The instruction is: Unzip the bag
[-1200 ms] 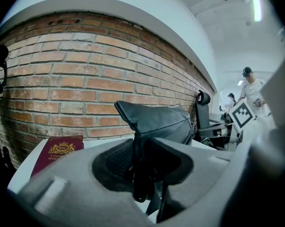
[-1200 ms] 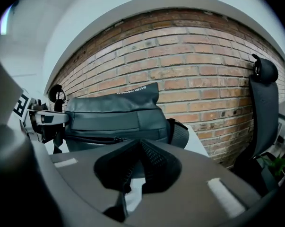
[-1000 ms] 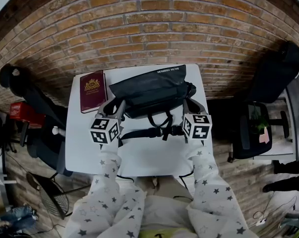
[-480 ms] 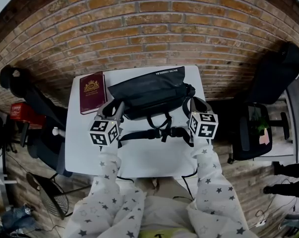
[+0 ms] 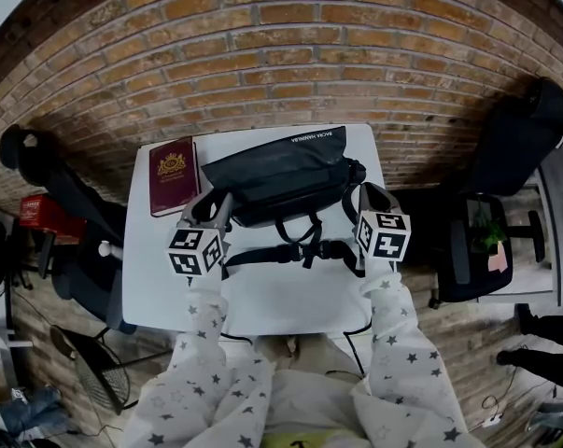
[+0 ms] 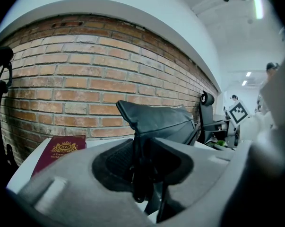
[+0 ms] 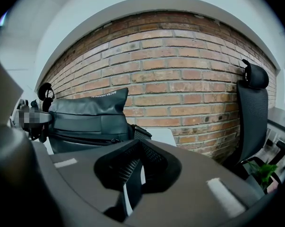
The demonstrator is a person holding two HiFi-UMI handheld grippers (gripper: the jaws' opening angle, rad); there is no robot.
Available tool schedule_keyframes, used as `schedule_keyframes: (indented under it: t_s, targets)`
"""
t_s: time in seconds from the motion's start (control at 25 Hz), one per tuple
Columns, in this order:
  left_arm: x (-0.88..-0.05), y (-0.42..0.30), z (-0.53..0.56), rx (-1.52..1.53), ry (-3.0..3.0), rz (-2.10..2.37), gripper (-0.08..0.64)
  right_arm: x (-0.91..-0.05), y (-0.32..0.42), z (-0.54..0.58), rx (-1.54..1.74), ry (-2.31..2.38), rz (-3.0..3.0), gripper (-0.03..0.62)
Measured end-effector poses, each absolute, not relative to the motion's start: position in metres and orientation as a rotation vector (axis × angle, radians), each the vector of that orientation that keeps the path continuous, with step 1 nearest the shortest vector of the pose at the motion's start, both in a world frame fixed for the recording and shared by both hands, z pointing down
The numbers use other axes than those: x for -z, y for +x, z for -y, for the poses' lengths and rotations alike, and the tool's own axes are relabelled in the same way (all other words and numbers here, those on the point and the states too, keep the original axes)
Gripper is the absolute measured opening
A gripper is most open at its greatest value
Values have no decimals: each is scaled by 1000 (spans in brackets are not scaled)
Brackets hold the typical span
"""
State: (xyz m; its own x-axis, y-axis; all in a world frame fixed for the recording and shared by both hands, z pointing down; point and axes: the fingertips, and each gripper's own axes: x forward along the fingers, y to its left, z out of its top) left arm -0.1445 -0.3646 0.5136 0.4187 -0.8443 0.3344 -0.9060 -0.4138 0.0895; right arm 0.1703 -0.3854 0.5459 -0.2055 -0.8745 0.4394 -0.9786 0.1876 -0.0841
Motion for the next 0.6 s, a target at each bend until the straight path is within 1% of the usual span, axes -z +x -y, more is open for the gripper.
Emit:
schedule_keyframes:
  t_s: [0.16,0.28,0.32,0.4,0.44,0.6]
  targets:
    - [-514,-144,364,-345,2414,1530,114,-550,168,384,-542,1735,2203,18]
    - [-513,-146,362,-335,2407,1560,126,-553,167,382,-553,1705,2228,32]
    - [-512,-147,361,-318,2402,1569,137,-553,167,382,-556,1708,2236,46]
    - [-508,-148,358,-269,2393,1573,154,-549,167,381,-560,1716,2261,104]
    - [-507,-148,356,-253,2390,1576,164,-547,167,381,-556,1716,2274,109]
    - [-499,-149,346,-247,2404,1601,163,-537,165,376,-512,1700,2326,106]
